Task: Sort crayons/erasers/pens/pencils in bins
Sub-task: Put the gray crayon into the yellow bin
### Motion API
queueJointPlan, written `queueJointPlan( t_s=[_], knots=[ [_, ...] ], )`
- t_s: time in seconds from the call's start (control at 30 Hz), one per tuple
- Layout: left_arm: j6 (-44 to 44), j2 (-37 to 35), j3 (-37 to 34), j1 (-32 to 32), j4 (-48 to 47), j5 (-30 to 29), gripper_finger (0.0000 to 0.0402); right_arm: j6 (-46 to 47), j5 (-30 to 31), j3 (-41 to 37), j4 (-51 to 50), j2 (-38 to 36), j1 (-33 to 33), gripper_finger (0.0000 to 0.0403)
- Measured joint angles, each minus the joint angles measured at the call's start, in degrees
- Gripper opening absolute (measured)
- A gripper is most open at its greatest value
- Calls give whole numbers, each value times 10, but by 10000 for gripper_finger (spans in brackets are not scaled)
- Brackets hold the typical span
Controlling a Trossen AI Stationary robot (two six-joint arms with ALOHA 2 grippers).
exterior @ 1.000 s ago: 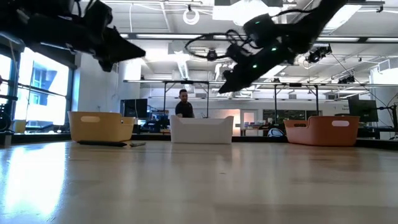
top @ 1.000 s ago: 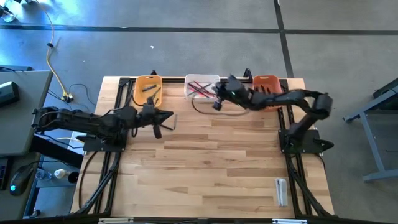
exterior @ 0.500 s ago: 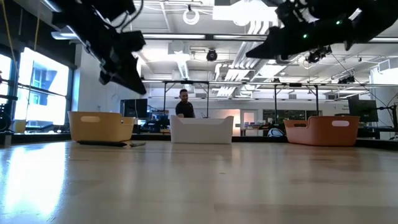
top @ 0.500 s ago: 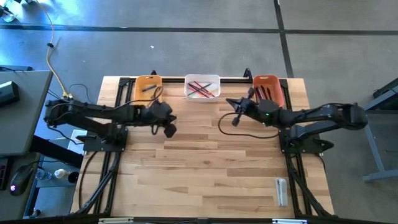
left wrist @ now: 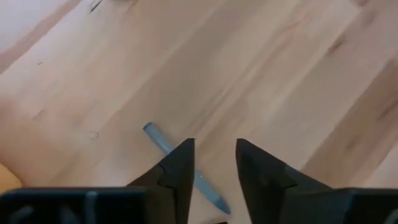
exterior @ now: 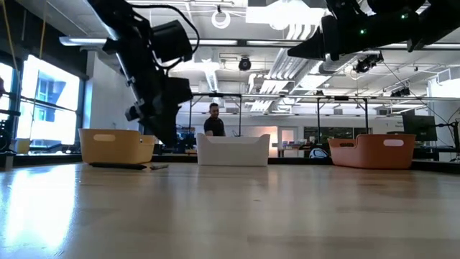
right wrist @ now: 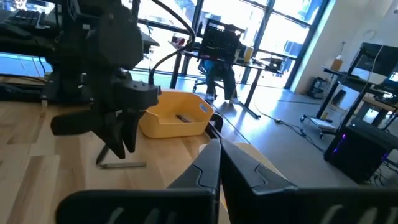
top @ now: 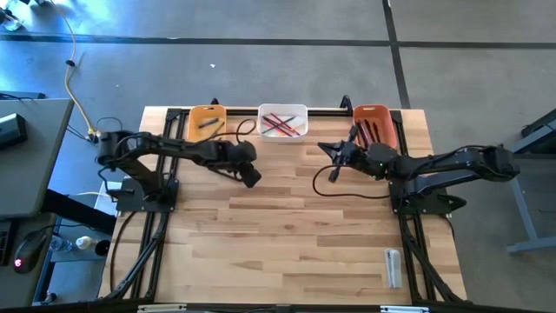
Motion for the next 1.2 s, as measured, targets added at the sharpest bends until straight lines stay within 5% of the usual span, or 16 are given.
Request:
queueJointPlan(
  t_s=[0.57, 1.2],
  knots=[
    [-1, 50, 3, 23, -11, -13, 129, 4, 0, 0, -17, 0, 0, 0],
    [1, 59, 3, 39, -10, -3, 89, 5, 0, 0, -17, 0, 0, 0]
  ],
)
